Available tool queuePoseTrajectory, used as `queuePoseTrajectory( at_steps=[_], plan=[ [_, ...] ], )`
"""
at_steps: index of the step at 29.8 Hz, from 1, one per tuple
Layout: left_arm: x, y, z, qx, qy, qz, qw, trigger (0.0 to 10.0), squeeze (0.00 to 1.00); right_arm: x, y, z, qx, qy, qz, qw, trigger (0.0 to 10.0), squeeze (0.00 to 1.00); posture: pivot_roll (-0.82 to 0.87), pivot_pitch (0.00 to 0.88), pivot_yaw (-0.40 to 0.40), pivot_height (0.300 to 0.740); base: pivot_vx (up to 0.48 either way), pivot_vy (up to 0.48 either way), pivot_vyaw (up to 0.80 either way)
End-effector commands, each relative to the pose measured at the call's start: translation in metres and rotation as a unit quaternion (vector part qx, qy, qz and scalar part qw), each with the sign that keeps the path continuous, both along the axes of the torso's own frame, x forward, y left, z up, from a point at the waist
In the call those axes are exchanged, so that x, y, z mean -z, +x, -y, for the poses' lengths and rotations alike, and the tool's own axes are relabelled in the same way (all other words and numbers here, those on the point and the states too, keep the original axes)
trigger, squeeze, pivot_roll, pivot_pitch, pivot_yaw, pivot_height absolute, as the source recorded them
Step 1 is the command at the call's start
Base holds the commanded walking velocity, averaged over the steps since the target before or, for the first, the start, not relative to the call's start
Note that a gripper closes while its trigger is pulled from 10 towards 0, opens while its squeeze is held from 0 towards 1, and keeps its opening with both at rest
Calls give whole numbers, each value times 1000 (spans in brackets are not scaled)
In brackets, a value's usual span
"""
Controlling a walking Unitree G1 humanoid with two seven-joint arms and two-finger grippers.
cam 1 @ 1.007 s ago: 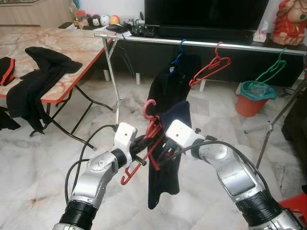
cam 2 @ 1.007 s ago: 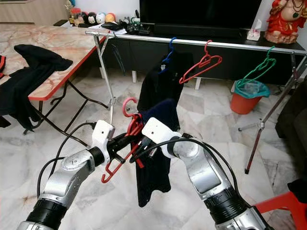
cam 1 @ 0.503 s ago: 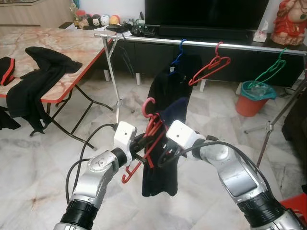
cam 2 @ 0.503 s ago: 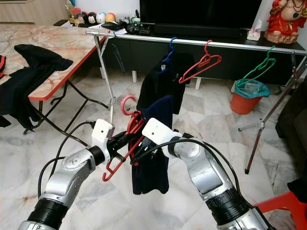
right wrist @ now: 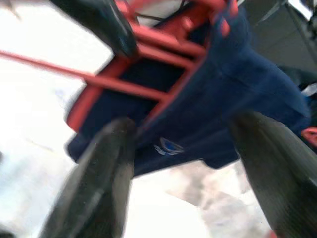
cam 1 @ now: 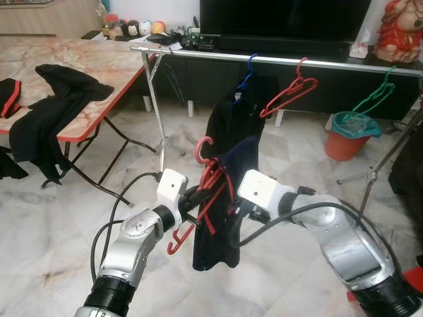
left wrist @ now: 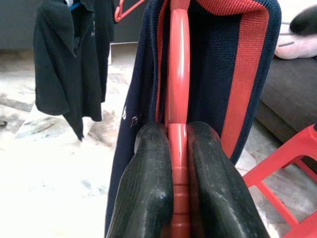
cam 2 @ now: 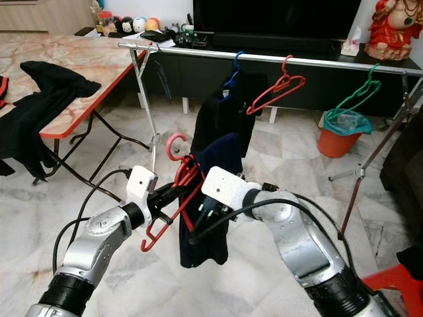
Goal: Hang hanger
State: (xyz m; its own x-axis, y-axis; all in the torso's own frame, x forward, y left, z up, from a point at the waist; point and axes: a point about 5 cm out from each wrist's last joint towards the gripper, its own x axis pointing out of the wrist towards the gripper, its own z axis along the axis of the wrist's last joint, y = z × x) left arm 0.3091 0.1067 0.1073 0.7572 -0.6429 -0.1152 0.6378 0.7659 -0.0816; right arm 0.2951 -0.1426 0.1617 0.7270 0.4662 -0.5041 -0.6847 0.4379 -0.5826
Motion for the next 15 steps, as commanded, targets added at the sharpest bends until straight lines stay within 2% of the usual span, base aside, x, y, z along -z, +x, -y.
queuePoseTrajectory(
  at_steps=[1,4,6,7,10,11,12,15],
  plan=[
    [-11,3,-3,8,0,28,1000,10000,0,-11,12,21,46,-7,37,998,10000,0,-8,0,-4,740,0,0,0],
    [-10,1,-4,21,4,27,999,10000,0,-17,24,38,83,-22,68,994,10000,0,-8,0,-4,740,0,0,0],
    [-9,-1,-5,32,8,27,999,10000,0,-26,33,49,105,-13,97,990,10000,0,-8,0,-4,740,0,0,0],
    [-9,-2,-5,34,9,27,999,10000,0,-29,35,50,103,-11,105,989,10000,0,-8,0,-4,740,0,0,0],
    [-9,-4,-5,53,7,26,998,10000,0,-38,38,45,57,40,135,988,10000,0,-7,0,-6,740,0,0,0],
    [-10,-6,-4,64,7,25,998,10000,0,-39,38,42,36,69,134,988,10000,0,-6,0,-6,740,0,0,0],
    [-10,-6,-4,64,7,25,998,10000,0,-39,38,42,36,69,134,988,10000,0,-6,0,-6,740,0,0,0],
    [-10,-8,-3,90,8,22,996,10000,0,-37,38,38,6,112,112,987,10000,0,-6,0,-6,740,0,0,0]
  ],
)
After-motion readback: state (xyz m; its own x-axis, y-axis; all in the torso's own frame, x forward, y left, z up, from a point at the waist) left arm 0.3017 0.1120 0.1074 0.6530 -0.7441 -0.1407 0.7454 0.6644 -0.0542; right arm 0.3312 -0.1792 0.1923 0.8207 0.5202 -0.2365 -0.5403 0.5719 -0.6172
